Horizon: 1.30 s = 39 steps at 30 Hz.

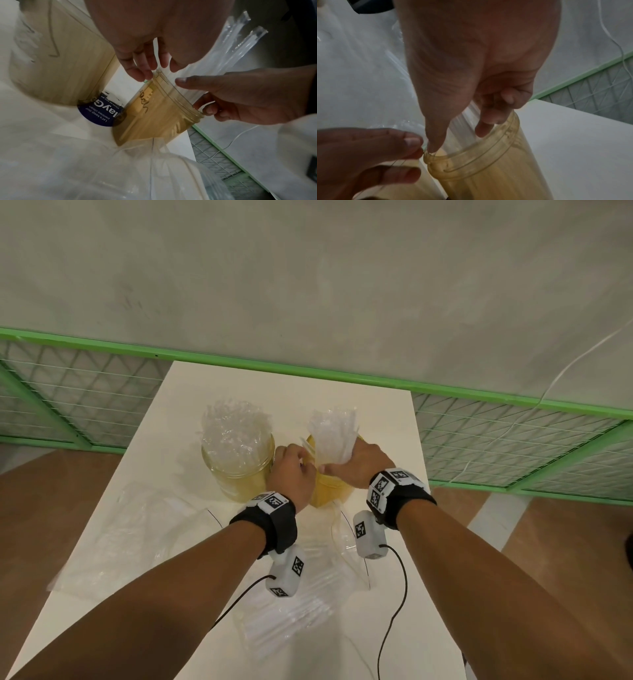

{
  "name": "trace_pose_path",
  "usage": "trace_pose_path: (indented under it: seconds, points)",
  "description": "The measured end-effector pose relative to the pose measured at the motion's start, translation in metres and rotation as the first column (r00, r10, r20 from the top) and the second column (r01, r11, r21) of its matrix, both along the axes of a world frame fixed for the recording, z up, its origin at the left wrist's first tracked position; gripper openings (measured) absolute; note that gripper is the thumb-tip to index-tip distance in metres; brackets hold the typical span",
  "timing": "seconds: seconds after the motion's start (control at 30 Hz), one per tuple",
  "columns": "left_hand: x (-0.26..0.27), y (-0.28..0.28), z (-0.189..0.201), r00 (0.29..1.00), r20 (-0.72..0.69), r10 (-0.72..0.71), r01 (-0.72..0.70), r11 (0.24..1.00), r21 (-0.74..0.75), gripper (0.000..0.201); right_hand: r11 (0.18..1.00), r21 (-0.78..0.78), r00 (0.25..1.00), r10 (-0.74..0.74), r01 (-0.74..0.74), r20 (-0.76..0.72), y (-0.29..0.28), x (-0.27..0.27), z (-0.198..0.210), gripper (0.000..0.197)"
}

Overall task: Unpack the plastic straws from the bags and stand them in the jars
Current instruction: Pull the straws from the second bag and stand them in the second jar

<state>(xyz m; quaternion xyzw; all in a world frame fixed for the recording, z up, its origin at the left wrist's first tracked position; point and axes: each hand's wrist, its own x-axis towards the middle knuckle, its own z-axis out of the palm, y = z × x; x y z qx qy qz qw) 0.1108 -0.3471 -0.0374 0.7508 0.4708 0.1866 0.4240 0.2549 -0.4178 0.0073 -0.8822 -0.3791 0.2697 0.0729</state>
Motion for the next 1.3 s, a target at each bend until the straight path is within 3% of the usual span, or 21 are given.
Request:
trace_pose_path:
  seconds: [0.27,0.43,0.57,0.7,0.83,0.97,1.07,1.2,1.3]
  points:
    - [0.023,0.014,0.010,0.999,0.043,-0.018,0.013,0.994,0.105,0.011,0.977,0.162,0.988,-0.128,0.140,-0.082,0.012,0.010,-0.009,0.102]
    - [0.030,0.017,0.019,0.982,0.183,-0.046,0.046,0.999,0.001,0.030,0.986,0.154,0.996,-0.061,0.071,-0.066,0.013,0.018,-0.010,0.089]
    - [0.025,0.018,0.013,0.989,0.071,-0.127,0.119,0.987,0.107,0.028,0.959,0.283,0.995,-0.003,0.030,-0.095,0.010,0.021,-0.016,0.100]
    - [0.017,0.016,0.002,0.997,0.026,-0.076,0.072,0.988,0.137,0.024,0.895,0.440,0.995,-0.026,0.067,-0.098,0.012,0.020,-0.020,0.107]
    - [0.017,0.016,-0.003,0.998,-0.036,-0.045,0.050,0.988,0.145,0.034,0.909,0.396,0.980,-0.060,0.132,-0.189,0.016,0.024,-0.018,0.128]
    - [0.017,0.015,-0.001,0.972,-0.193,-0.134,0.176,0.959,0.221,0.049,0.938,0.347,0.986,0.041,0.019,-0.164,0.015,0.025,-0.017,0.101]
    - [0.016,0.014,0.000,0.970,-0.162,-0.179,0.219,0.935,0.278,0.047,0.910,0.414,0.995,0.045,-0.002,-0.094,0.013,0.024,-0.018,0.084]
    - [0.016,0.013,0.008,0.956,-0.202,-0.213,0.259,0.935,0.242,0.061,0.853,0.521,0.995,0.047,0.005,-0.087,0.012,0.022,-0.021,0.083]
    - [0.017,0.009,0.005,0.927,-0.311,-0.209,0.282,0.936,0.211,0.064,0.908,0.402,0.989,0.146,-0.119,-0.036,0.013,0.022,-0.022,0.081]
